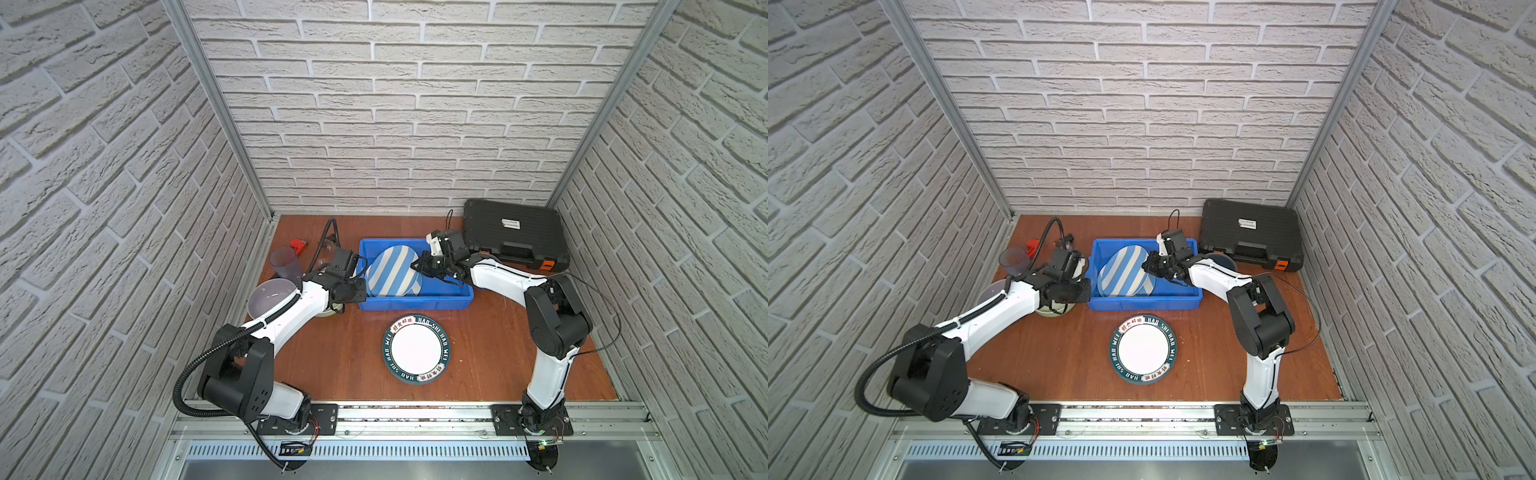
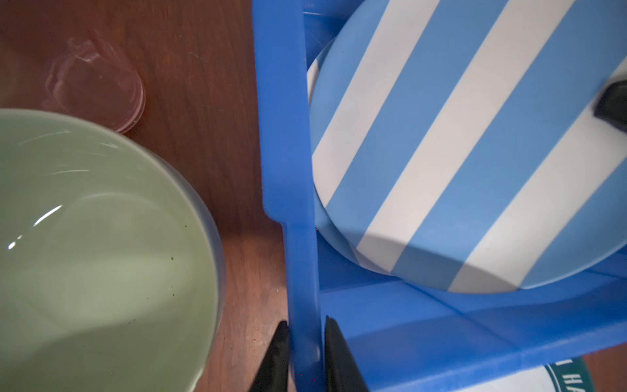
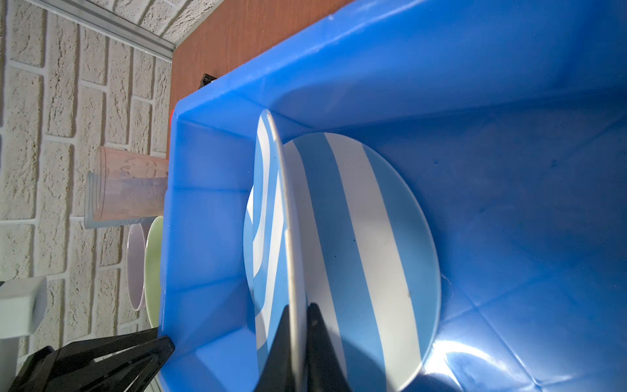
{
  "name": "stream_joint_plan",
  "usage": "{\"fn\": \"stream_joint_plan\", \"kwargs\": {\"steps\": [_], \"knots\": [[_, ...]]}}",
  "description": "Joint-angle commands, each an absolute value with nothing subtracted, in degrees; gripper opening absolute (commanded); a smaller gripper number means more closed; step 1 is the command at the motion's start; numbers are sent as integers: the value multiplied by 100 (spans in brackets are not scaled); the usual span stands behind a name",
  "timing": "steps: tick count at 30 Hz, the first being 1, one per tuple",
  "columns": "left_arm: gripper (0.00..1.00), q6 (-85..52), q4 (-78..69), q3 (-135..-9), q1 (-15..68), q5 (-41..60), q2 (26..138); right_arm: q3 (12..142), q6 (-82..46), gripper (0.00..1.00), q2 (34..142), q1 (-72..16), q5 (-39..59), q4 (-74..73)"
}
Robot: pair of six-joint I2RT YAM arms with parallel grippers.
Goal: Place the mixed dishes into the plastic bin
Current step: 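Lower the striped plate into the bin and open the right gripper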
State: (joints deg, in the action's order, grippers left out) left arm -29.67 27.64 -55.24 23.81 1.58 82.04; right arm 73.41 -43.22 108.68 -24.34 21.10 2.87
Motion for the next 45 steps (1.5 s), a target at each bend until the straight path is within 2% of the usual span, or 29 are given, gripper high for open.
{"fn": "stream_joint_plan", "kwargs": {"steps": [1,14,31,40,45], "knots": [[20,-2988,2575,-5687,2347,268,8279,7392,-4393,8,10886,-2479,2320,-140],[19,-2997,2632,-5750,2350,290,8194,7430,-3993,26,10982,-2487,2115,361],[19,-2971,2690,-5811,2352,348,8181,7830,-3323,37,11254,-2531,1541,1430],[20,-2971,2698,-5818,2352,360,8155,7953,-3208,46,11495,-2606,1338,1630],[20,-2971,2692,-5810,2352,360,8134,8037,-3164,47,11609,-2648,1235,1730]]}}
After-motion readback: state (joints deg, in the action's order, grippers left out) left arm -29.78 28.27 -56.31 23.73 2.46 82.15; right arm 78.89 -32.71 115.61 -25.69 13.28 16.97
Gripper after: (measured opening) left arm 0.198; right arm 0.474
